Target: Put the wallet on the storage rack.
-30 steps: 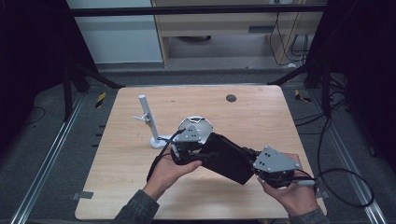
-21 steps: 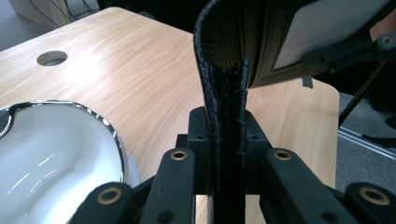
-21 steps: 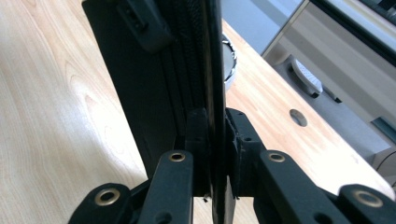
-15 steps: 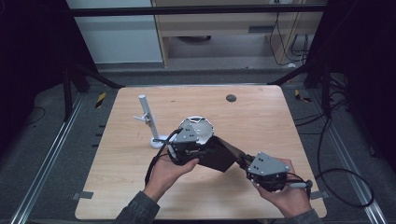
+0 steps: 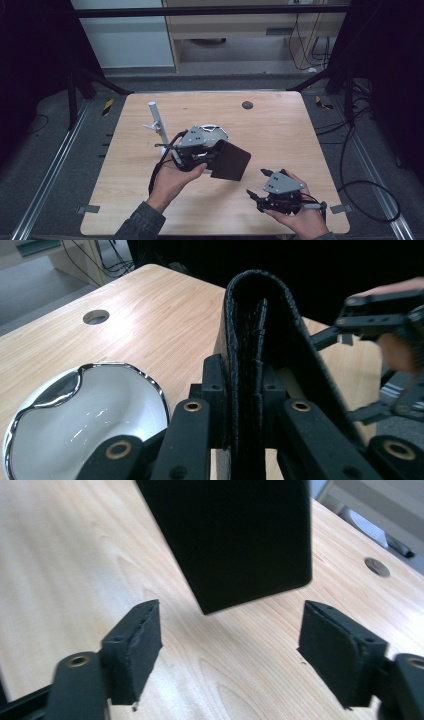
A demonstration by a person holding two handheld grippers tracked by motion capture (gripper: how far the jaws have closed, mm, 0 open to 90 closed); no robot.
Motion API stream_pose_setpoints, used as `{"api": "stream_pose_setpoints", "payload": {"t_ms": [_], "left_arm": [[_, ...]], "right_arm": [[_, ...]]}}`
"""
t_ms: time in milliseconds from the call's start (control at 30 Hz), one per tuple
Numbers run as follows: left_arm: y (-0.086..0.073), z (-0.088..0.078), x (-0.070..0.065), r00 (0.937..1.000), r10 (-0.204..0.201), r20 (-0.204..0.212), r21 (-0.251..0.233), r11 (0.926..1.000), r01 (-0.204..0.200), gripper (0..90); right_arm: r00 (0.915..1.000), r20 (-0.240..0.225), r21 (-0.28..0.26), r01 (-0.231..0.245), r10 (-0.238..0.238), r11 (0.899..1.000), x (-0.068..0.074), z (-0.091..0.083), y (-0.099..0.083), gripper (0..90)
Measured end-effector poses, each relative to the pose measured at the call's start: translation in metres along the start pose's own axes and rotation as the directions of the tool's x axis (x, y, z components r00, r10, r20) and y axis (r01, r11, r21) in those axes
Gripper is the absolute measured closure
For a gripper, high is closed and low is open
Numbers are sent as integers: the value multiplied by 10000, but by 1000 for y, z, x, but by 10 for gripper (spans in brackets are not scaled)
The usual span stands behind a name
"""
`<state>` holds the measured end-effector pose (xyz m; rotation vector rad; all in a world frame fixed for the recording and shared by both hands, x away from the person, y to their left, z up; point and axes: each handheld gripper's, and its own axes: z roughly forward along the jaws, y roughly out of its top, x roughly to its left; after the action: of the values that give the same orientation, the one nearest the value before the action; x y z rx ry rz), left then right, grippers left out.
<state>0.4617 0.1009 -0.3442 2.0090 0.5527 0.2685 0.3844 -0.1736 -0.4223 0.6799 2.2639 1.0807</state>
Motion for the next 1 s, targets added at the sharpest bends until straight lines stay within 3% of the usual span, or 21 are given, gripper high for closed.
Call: {"api": "stream_pose_setpoints", "payload": {"t_ms": [167,233,400,667,1000], "left_arm": [[4,-6,1,9996,81,-265,-20,10000,-82,795],[6,-8,1,9995,75,-309,-30,10000,-76,795],[16,-15,-4,9982,298,-526,-34,9995,-300,795],[35,-24,-6,9941,650,-863,51,9979,-648,794],[50,-43,0,9898,685,-1246,-211,9972,-716,794]], "right_arm": [[9946,646,-195,-802,813,9966,-11,8,-10,175],[9866,964,-323,-1288,1313,9911,-16,11,-17,165],[9572,1912,-512,-2112,2171,9761,-25,18,-39,157],[9274,2818,-170,-2514,2459,9677,-31,20,-62,154],[9068,3281,-36,-2790,2646,9603,-38,16,-71,159]]}}
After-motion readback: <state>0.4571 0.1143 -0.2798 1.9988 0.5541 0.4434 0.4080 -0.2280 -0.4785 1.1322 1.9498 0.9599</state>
